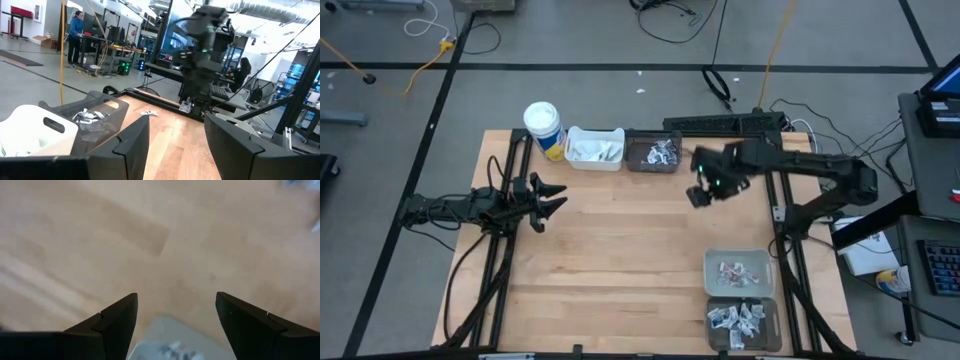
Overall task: Pick & Place First Aid Supplies
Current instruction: Put the blue alcohol pad into the bottom black bin
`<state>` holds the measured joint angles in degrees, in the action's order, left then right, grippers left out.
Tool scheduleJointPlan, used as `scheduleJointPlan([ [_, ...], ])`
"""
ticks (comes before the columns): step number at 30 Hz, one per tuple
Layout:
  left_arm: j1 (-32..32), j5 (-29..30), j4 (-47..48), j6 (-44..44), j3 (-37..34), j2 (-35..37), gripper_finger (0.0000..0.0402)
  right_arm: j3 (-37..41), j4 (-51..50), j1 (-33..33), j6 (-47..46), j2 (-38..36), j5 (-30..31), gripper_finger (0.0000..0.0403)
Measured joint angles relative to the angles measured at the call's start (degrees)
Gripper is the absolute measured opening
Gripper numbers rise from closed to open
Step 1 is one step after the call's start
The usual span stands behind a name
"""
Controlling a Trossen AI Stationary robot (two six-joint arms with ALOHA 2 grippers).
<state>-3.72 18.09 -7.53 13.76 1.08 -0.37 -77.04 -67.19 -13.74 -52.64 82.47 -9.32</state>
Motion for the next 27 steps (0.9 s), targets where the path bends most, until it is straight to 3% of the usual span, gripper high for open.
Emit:
scheduleJointPlan([
  [16, 0.01, 0.00, 0.00, 0.00, 0.00, -0.01, 0.0196, 0.07, 4.12, -26.36, 17.94, 10.47, -2.82, 0.0263],
  [27, 0.01, 0.00, 0.00, 0.02, 0.00, -0.01, 0.0196, 1.63, 3.34, -32.35, 33.01, 17.92, -0.99, 0.0263],
])
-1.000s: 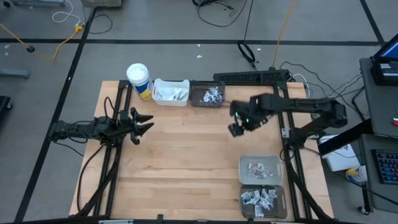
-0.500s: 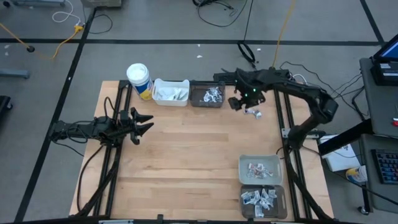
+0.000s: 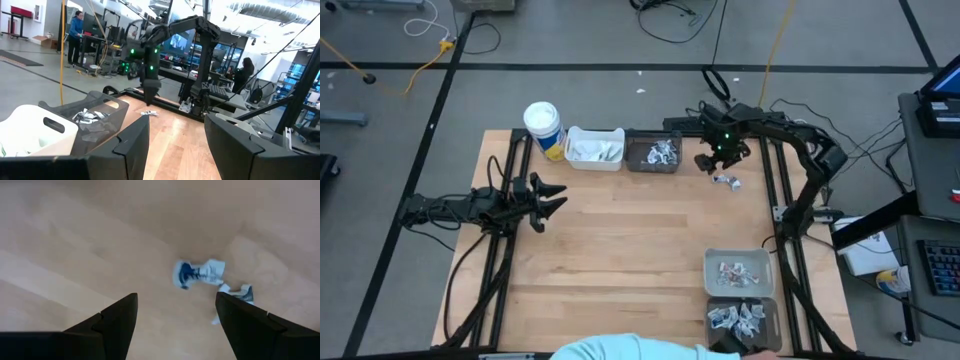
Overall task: Pick & Place First Aid Supplies
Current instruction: Put the blue alcohol pad into the bottom black bin
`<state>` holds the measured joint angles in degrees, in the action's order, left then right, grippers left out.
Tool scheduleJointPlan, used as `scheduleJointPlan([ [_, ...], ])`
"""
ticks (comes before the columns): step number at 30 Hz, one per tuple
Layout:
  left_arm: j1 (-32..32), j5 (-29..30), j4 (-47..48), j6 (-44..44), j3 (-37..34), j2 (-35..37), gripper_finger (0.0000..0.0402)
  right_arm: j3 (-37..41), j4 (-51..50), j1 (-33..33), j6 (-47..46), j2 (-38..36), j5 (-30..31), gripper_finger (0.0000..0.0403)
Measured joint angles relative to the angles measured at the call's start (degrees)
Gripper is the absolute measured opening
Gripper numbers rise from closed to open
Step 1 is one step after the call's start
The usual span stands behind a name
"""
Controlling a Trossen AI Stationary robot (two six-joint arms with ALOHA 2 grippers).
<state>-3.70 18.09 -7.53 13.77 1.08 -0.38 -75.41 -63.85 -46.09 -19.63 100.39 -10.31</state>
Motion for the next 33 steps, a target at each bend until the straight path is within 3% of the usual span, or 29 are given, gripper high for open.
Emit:
scheduleJointPlan([
  [10, 0.00, 0.00, 0.00, -0.02, 0.00, 0.00, 0.0196, 8.28, 7.72, -0.13, 6.03, 1.78, -0.31, 0.0263],
  [20, 0.00, 0.02, 0.02, -0.02, 0.00, 0.02, 0.0196, 8.69, 10.51, -0.09, 5.83, 1.78, -0.37, 0.0246],
  [25, 0.00, 0.00, 0.01, -0.02, 0.00, 0.00, 0.0196, 8.69, 10.38, -0.07, 5.79, 1.78, -0.39, 0.0187],
  [33, -0.01, 0.00, 0.01, -0.02, 0.00, 0.01, 0.0196, 8.71, 9.44, 0.02, 5.50, 1.78, -0.48, 0.0042],
])
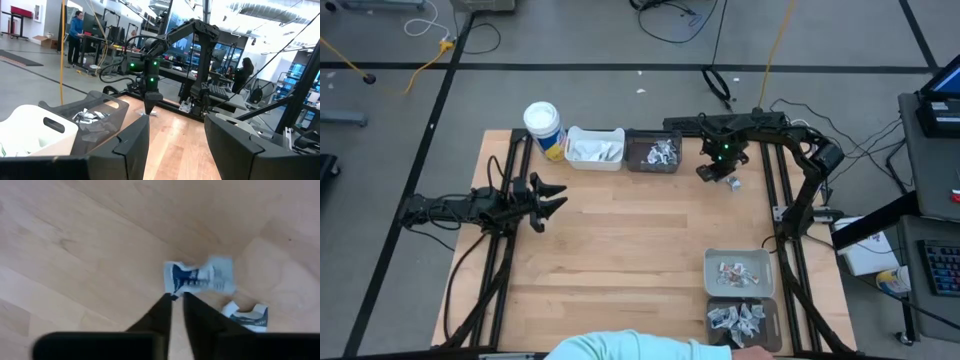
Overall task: Pick & Place First Aid Supplies
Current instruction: Put the blue alcohol pad into the bottom black bin
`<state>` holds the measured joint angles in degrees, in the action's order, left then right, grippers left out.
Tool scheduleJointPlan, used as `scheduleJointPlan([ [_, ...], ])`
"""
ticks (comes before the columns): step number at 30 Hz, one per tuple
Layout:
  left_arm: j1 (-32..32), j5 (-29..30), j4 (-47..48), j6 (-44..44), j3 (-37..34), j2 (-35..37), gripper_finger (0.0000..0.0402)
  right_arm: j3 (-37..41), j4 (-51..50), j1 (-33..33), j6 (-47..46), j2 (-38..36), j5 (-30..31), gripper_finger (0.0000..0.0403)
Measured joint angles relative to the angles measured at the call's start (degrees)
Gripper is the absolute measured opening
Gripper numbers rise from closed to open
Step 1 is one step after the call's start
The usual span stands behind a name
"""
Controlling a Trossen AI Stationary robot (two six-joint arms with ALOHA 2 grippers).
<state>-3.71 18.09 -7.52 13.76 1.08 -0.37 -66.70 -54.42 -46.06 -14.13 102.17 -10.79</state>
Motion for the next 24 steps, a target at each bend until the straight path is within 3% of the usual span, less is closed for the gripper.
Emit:
scheduleJointPlan([
  [3, 0.00, 0.00, -0.01, 0.00, 0.00, -0.01, 0.0196, 0.00, -0.25, 0.00, 0.04, 0.00, -1.28, 0.0007],
  [13, 0.00, 0.00, -0.01, 0.00, 0.00, 0.00, 0.0196, 0.00, -0.28, 0.02, -0.63, -0.37, -2.78, 0.0001],
  [24, 0.01, 0.00, 0.00, 0.00, 0.00, 0.00, 0.0196, -0.04, -6.19, 4.36, -5.90, -11.74, -0.15, 0.0000],
])
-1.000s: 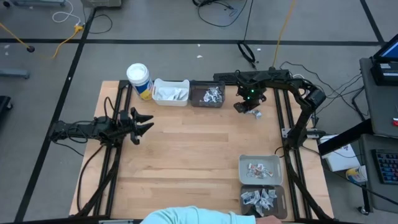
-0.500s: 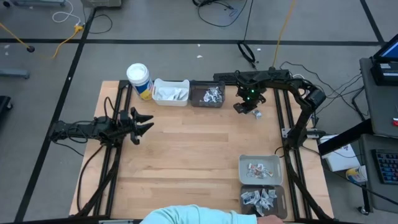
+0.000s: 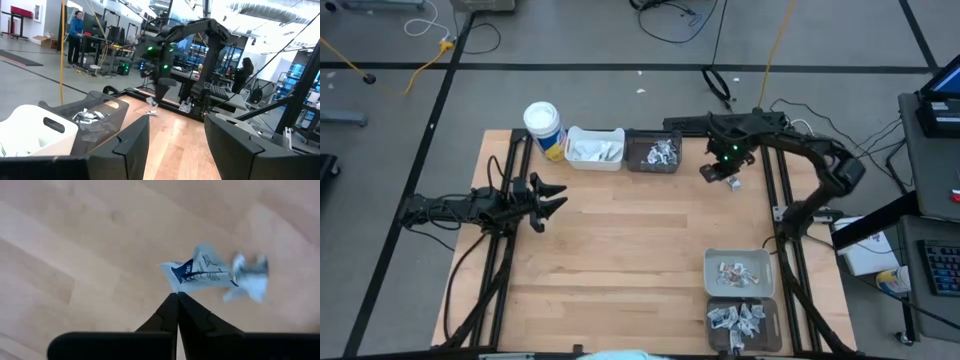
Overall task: Pick & Place First Aid Supplies
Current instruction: Put the blue alcohol pad into the bottom black bin
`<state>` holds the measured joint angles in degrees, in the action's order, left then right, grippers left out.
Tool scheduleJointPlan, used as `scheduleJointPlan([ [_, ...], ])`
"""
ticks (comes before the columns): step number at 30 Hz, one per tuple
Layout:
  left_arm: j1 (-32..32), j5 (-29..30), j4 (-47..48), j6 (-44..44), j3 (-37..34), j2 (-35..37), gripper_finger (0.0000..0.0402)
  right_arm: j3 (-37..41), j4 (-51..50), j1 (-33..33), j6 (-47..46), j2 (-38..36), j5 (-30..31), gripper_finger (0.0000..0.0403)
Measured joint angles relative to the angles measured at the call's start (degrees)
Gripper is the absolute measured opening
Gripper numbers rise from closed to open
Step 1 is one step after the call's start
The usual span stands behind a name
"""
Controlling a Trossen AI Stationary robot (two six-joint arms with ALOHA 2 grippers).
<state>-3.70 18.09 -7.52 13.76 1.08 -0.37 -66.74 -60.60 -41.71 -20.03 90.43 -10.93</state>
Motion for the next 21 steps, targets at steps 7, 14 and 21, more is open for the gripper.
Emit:
scheduleJointPlan([
  [7, -0.02, 0.01, -0.01, 0.01, 0.00, 0.01, 0.0196, 0.00, -9.46, 6.93, -8.76, -10.13, 4.81, 0.0000],
  [14, -0.01, 0.00, 0.00, 0.00, 0.00, -0.01, 0.0196, -0.02, -15.20, 17.21, -23.16, -17.43, 5.20, 0.0000],
  [21, 0.00, 0.00, 0.00, 0.00, 0.00, -0.01, 0.0196, -0.02, -18.19, 29.68, -37.00, -18.99, 7.38, 0.0000],
])
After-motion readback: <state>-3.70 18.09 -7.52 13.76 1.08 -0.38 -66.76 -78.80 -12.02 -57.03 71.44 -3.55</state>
